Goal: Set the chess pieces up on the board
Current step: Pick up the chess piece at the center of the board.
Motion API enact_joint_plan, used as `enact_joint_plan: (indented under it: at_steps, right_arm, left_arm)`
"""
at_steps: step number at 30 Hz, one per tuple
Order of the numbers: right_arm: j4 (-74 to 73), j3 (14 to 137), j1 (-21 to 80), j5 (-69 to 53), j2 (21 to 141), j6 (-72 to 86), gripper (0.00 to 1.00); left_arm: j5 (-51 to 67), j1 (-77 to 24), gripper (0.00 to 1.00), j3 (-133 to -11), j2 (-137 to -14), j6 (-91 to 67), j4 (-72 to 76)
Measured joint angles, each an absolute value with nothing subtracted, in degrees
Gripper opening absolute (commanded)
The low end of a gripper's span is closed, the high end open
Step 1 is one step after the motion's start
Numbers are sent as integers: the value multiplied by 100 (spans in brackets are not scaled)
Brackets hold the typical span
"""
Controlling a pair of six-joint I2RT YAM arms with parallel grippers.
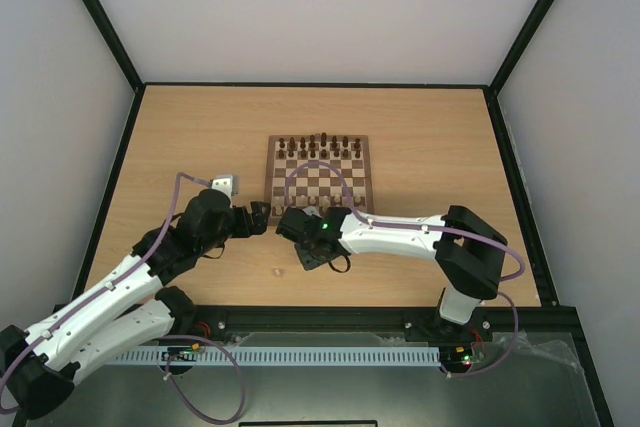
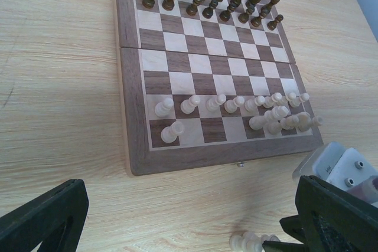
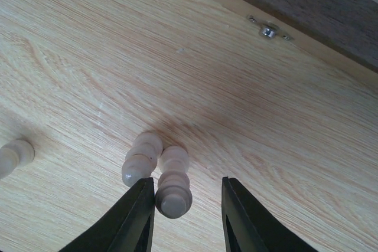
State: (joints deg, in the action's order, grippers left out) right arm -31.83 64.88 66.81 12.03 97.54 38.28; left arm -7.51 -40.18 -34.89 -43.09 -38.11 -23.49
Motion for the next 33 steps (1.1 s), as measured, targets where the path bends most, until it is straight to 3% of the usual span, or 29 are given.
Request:
enact_joint_plan:
  at_steps: [33]
  right_arm:
    - [-3179,6587,6637,1164,10130,3813,25]
  left_arm:
    - [-749,-4010,99,-3489,-4309,-3787,-2349]
